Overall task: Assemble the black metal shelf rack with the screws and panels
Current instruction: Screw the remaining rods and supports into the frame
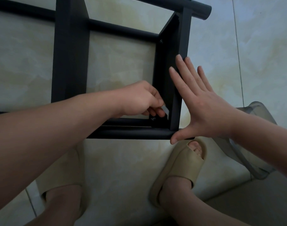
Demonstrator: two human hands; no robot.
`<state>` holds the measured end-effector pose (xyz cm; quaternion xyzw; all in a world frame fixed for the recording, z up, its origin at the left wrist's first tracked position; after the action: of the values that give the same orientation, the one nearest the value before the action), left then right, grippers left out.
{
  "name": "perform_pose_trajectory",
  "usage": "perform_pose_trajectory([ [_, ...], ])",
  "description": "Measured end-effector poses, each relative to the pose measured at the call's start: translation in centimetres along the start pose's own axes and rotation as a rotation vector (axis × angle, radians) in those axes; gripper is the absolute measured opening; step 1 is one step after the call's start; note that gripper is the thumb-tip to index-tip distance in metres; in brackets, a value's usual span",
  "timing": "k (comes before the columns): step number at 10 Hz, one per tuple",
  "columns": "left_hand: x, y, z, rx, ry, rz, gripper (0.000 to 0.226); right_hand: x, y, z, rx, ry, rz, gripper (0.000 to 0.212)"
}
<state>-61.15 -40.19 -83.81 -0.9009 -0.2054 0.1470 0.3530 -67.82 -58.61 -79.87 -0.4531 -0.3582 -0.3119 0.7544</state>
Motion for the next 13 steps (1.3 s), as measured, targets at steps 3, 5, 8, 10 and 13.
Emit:
perform_pose_trajectory([
  [3,0.63,-0.25,0.53,0.004,0.057,0.063,0.019,-0.01,-0.01,0.04,-0.001,0.006,0.003,0.15],
  [5,0.94,-0.55,0.8,-0.003,0.118,0.109,0.02,-0.1,-0.02,-0.03,0.004,0.011,-0.006,0.15],
  [8,1.05,-0.71,0.63,-0.063,0.277,0.146,0.018,-0.2,-0.02,-0.03,0.009,0.021,-0.012,0.149],
  [10,0.94,-0.76,0.51,-0.061,0.398,0.183,0.013,-0.21,-0.02,-0.1,0.011,0.021,-0.013,0.148],
  [13,0.46,-0.88,0.13,-0.094,0.612,0.18,0.008,-0.15,-0.03,-0.05,0.007,0.028,-0.012,0.148],
])
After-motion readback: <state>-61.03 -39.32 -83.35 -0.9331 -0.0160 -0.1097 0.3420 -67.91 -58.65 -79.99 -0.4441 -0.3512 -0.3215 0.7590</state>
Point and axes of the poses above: each hand's wrist, its own y-axis towards the middle knuckle, its own x-axis out of the back of the hand, z = x × y, the point moved 1 cm from there along y, towards the middle knuckle, and after that the axes turned 5 degrees about y, right-handed, at the moved point
